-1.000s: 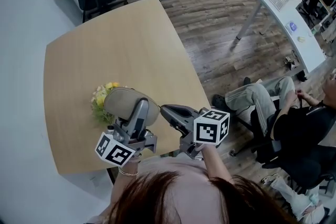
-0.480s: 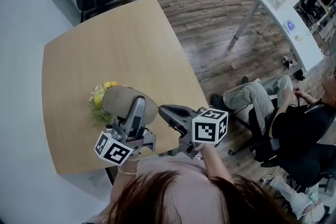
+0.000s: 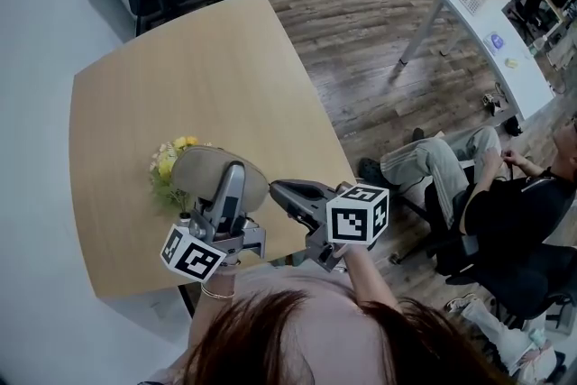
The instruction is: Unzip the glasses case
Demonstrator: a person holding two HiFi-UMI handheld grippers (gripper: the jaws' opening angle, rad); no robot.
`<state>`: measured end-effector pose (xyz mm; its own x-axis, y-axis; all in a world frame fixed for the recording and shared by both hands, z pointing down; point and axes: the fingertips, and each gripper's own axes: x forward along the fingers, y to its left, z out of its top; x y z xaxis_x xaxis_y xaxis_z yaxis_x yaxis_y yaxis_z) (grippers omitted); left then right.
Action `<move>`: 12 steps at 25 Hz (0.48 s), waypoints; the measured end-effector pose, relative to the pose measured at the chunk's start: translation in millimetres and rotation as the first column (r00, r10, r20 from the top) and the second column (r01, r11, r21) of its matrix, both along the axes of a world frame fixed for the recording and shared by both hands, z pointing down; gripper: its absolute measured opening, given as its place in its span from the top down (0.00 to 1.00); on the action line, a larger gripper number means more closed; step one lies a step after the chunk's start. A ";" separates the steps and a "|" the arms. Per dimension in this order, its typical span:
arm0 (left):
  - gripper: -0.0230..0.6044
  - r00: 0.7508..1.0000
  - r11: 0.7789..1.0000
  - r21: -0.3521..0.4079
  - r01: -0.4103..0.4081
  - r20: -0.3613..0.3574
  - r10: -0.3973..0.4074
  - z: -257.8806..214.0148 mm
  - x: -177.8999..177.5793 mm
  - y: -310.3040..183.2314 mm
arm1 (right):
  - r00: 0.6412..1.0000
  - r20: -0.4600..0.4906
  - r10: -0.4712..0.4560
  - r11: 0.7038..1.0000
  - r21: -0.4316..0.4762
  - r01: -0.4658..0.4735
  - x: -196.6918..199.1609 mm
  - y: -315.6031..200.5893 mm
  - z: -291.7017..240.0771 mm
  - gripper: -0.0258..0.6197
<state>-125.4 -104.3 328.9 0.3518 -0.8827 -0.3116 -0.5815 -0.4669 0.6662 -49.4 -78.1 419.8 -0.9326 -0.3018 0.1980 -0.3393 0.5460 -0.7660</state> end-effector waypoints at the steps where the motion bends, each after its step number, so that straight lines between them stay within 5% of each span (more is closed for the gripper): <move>1: 0.49 1.000 1.000 -0.002 0.001 -0.004 -0.001 0.4 -0.2 0.0 | 1.000 -0.004 -0.004 1.000 0.000 0.004 0.0 1.0 0.3 0.93; 12: 0.49 0.999 1.000 -0.003 0.014 -0.043 -0.014 1.6 7.7 -5.8 | 0.999 -0.034 -0.036 0.999 0.007 0.036 8.7 4.0 2.2 0.93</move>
<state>-117.7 -110.1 330.5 0.3254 -0.8885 -0.3237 -0.5590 -0.4568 0.6920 -40.7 -74.2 422.0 -0.9356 -0.2700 0.2273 -0.3450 0.5639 -0.7503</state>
